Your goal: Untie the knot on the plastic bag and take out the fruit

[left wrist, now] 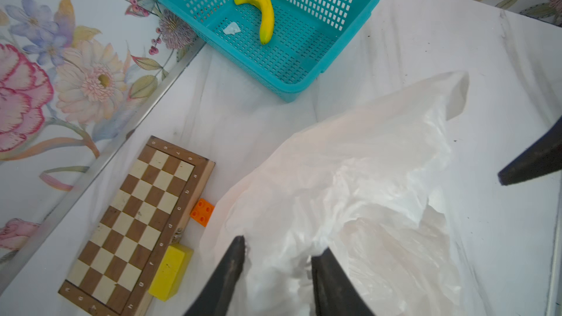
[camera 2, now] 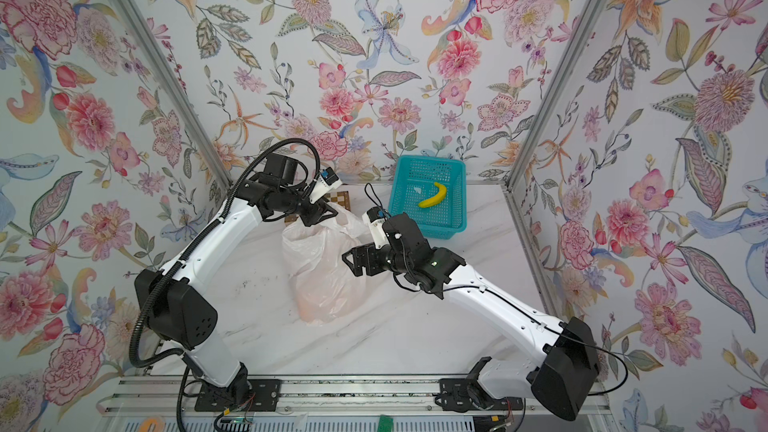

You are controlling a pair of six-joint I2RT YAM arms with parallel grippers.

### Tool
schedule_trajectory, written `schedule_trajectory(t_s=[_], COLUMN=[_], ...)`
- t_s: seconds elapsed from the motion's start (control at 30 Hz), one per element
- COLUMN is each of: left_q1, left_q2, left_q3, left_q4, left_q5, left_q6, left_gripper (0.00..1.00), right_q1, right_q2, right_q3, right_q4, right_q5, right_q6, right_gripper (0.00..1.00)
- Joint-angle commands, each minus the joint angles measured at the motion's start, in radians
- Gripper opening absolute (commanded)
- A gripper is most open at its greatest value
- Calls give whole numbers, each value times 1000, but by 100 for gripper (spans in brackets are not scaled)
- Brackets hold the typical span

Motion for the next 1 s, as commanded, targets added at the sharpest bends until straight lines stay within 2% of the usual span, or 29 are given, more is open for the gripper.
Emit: schedule_trajectory(t_s=[0.0, 0.1, 0.17, 0.47, 0.53, 0.67, 0.73, 0.8, 0.97], left_q1=[-3, -3, -3, -2, -3, 0, 4, 5, 15], left_q2=[-49, -60, -62, -103, -98, -82, -63, -36, -6], left_q3=[-31, -40, -39, -97, -100, -104, -93, -66, -43], left_q4=[128, 167, 177, 286, 294, 313, 308, 291, 334], left_q5=[-39, -49, -67, -88, -106, -167, -182, -208, -251], left_q6=[-117, -172, -208, -297, -298, -308, -322, -337, -373], left_gripper=[28, 16, 12, 8, 8, 6, 5, 3, 0], right_q1=[5, 4, 0, -12, -11, -1, 14, 39, 157], right_q2=[63, 141, 200, 410, 437, 428, 396, 356, 272], right_q3=[66, 118, 162, 272, 288, 264, 218, 158, 15], right_q4=[66, 68, 53, 35, 23, 38, 67, 104, 183], right_q5=[-23, 34, 67, -81, -134, -192, -190, -188, -158], right_q6=[-142, -208, -224, -181, -161, -104, -91, -58, -28], right_gripper=[99, 99, 99, 97, 86, 48, 35, 28, 25])
